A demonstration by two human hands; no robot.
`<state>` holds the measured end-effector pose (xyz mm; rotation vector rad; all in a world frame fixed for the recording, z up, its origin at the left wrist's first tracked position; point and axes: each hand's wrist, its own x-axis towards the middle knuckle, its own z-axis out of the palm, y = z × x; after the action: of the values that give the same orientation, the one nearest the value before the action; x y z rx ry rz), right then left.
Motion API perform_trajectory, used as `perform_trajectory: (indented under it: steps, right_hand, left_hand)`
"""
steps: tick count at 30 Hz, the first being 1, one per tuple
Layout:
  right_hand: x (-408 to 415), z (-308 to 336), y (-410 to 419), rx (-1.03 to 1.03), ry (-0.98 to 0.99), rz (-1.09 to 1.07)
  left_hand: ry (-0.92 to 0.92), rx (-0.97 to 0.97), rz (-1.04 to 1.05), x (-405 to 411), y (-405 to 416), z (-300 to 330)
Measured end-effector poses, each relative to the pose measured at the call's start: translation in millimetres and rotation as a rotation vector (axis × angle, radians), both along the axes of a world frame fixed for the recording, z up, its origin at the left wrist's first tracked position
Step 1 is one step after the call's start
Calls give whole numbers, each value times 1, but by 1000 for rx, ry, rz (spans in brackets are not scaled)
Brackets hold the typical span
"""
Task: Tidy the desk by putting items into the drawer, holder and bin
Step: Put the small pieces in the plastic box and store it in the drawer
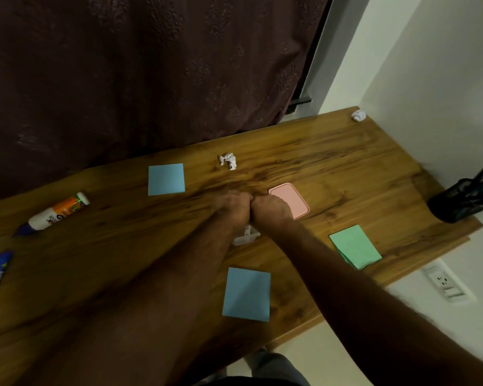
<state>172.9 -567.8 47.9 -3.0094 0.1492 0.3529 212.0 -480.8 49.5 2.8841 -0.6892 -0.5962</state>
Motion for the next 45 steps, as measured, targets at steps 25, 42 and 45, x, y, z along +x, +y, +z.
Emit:
perform_trajectory:
  steps: [25, 42, 45]
  right_hand:
    - [-12, 29, -27, 1046, 222, -561]
    - [-9, 21, -19, 951, 192, -582]
    - [-10, 18, -19, 881, 120, -569]
  left_hand:
    - [-59, 173, -34, -7, -8, 14]
    - [-12, -90, 184, 8, 16, 15]
    - [-80, -231, 189, 4, 26, 7]
